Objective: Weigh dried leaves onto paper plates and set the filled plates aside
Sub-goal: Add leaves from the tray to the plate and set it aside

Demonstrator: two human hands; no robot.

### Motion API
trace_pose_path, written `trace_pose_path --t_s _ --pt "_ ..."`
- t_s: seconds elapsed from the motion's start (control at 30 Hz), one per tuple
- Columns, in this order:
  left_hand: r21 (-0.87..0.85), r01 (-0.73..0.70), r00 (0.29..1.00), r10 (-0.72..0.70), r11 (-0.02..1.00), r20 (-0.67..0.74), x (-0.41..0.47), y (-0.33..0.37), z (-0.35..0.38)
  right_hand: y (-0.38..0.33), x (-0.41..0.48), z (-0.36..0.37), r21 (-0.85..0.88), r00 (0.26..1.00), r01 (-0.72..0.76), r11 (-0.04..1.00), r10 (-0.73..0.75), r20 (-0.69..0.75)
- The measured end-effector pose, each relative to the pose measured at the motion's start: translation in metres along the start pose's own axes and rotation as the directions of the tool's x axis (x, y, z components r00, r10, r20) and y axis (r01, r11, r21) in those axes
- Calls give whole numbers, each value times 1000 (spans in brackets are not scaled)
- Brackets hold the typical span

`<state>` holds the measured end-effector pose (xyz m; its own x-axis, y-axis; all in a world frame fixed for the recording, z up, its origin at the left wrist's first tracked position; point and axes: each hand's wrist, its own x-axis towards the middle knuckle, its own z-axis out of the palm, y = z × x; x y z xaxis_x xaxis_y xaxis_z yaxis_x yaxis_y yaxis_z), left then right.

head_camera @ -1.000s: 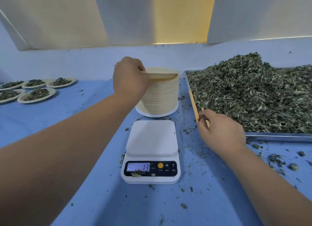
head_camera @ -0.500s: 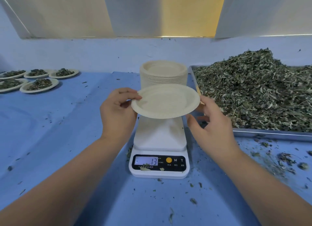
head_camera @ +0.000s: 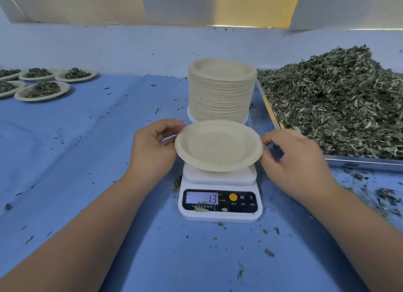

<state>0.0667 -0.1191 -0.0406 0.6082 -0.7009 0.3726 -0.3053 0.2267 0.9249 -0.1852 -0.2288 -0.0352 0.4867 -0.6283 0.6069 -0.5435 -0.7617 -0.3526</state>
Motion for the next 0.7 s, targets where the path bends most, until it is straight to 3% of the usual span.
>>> trace_pose_path --t_s 0.5,0.7 --pt "111 41 999 -41 993 -6 4 -15 -3 14 0 -5 -115 992 92 989 -82 94" --pt "69 155 986 -150 985 -78 5 -15 -4 23 0 -10 -122 999 34 992 -33 7"
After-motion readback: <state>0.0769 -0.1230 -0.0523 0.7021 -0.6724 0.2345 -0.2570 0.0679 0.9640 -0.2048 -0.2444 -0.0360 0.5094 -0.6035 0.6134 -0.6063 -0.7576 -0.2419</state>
